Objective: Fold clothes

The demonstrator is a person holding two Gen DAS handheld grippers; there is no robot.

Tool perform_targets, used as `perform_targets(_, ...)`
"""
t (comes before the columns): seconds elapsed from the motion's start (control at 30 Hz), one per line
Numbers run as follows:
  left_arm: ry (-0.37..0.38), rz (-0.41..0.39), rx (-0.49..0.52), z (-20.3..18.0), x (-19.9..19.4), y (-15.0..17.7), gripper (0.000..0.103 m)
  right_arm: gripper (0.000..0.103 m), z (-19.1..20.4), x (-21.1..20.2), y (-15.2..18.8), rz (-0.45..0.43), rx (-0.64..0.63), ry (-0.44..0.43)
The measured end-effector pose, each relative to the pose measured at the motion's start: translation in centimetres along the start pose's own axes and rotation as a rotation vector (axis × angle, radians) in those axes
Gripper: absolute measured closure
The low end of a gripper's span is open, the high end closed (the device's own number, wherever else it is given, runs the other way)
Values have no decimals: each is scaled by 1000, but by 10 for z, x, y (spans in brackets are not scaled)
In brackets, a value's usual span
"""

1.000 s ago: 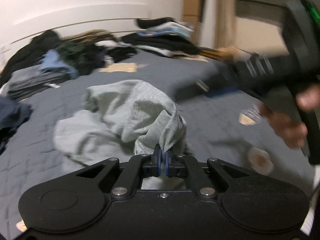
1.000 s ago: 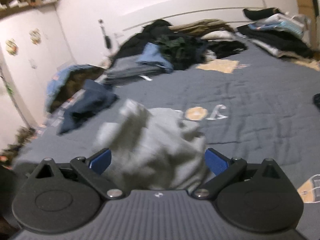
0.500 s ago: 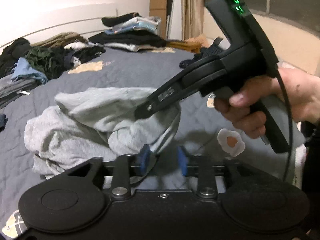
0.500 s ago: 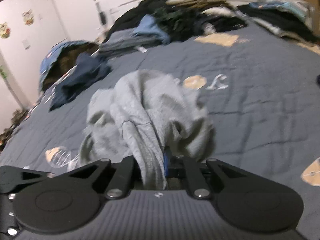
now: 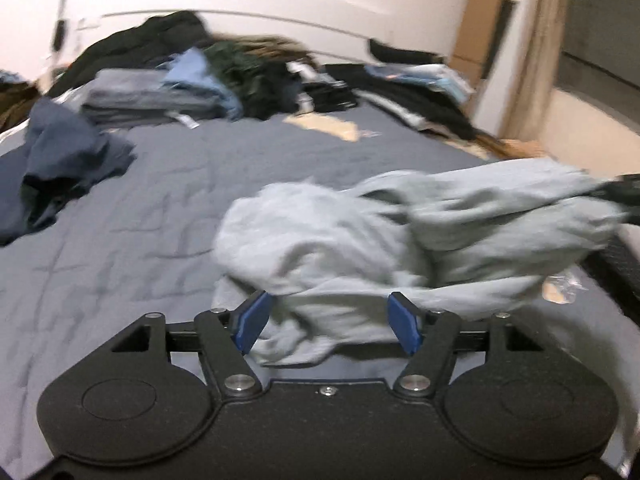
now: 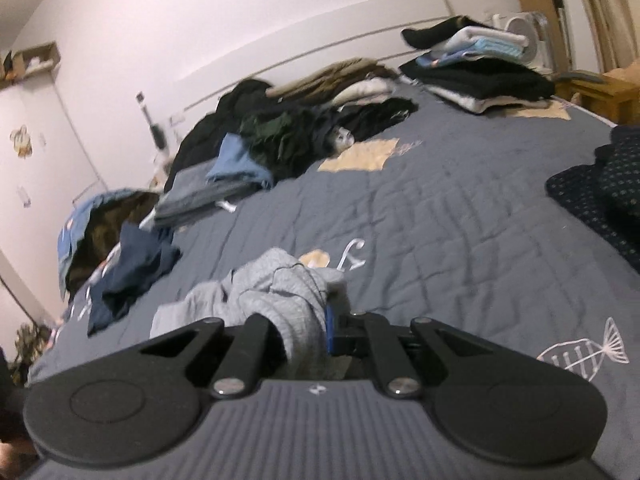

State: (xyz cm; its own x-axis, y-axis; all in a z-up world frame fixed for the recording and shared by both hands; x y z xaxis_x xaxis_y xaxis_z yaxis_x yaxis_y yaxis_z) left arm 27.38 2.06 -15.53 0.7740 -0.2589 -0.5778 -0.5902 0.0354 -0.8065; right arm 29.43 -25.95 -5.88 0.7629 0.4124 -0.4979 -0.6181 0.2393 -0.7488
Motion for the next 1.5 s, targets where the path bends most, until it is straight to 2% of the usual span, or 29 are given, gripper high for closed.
perform_targets(0.1,4,32,-44,7,6,7,37,95,-10,-7,-6,-13,22,10)
perform_targets(0.2,20,51,-78,7,13,9,35,95,-19,-6,-4,14,15,21)
perform_targets(0.27,27,47,-106,10,16,8,30,95,-27,2,1,42,22,33)
perform_targets(0.33,59,48,-168,10,18,6,30,95,-32,10,6,64,22,47)
perform_targets(0.53,38,83,-193,8,43,-5,34,95,-33,16,16,95,13,45)
perform_targets(0.57,34,88,-197,8,47,-7,54,95,-34,16,16,95,16,45)
perform_targets(0.6,31,94,-201,7,52,-9,88,95,-35,17,17,96,19,46)
perform_targets(0.7,17,85,-196,3,47,-13,92,95,-38,13,13,83,63,24)
perform_targets(0.8,31,58,-153,-6,15,-15,93,95,-38,4,5,53,102,-13)
perform_targets(0.9,93,48,-102,-24,-35,-10,94,95,-41,-7,-5,17,143,-43)
perform_targets(1.0,154,96,-90,-51,-73,10,94,95,-44,-14,-11,3,148,-44)
perform_targets(1.1,227,213,-92,-81,-93,55,94,95,-46,-10,-5,63,80,-12)
perform_targets(1.17,237,294,-37,-102,-100,88,83,93,-46,-4,6,131,-26,40)
perform_targets(1.2,230,316,16,-110,-104,102,70,93,-48,0,13,161,-67,71)
perform_targets(1.27,223,296,79,-115,-114,112,63,91,-57,8,25,207,-106,136)
perform_targets(1.33,211,255,81,-106,-121,102,55,88,-65,11,29,222,-105,176)
perform_targets(1.5,77,92,206,-73,-103,27,26,81,-64,8,25,187,-115,164)
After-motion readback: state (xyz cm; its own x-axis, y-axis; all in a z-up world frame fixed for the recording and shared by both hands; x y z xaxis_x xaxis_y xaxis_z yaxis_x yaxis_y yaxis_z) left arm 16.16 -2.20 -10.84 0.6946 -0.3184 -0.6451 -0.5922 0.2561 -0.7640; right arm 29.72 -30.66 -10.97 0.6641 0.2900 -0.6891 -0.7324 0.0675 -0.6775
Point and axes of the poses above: each gripper's, at about its wrist camera, not at the fingertips, and x roughly the way its jaws point, z to its left, y to its underside, the point moved 8 cm from there along x, roughly the way its jaws point, and after that the axes turned 5 degrees about x, right-handed, at the moved point
